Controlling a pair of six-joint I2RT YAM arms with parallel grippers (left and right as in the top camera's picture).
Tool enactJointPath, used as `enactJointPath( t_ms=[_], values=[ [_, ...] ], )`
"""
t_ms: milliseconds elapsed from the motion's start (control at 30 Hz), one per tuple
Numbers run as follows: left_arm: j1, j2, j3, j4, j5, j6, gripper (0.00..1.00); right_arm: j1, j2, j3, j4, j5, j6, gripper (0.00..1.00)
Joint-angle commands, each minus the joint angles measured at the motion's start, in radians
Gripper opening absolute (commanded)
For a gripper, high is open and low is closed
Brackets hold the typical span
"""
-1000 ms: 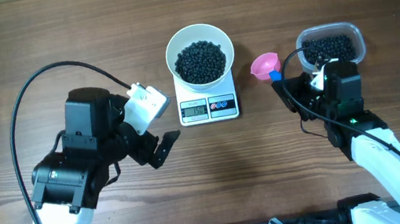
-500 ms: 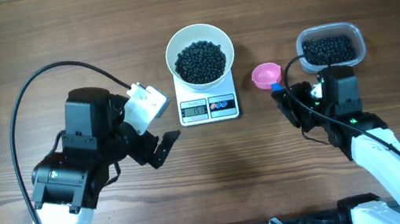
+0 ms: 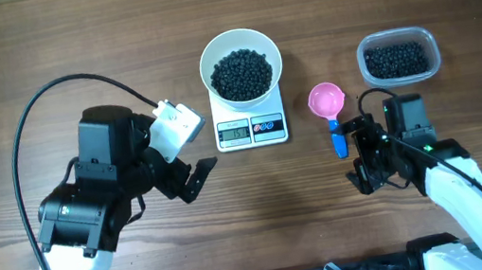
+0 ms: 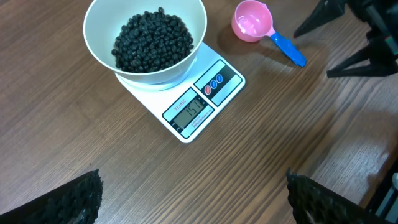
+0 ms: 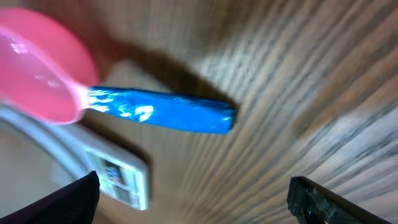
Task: Scoop item into bowl and weigh 150g on scale
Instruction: 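Regrasp the pink scoop by its blue handle with the right gripper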
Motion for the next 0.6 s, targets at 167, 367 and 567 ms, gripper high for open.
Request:
enactJointPath(
  t_ms=[167,367,567],
  values=[
    [0.008,-0.002,0.016,0.002,0.009,-0.006,1.00,0.000,-0.419,0.042,0.164,0.221,-0.060,1.00],
    [0.007,-0.002,0.016,0.002,0.009,-0.006,1.00,0.000,-0.475,0.042,0.419,0.326,-0.214,1.00],
    [0.007,-0.002,0.016,0.002,0.009,-0.006,1.00,0.000,-0.357,0.042,0.416,0.325,-0.132,1.00]
  ],
)
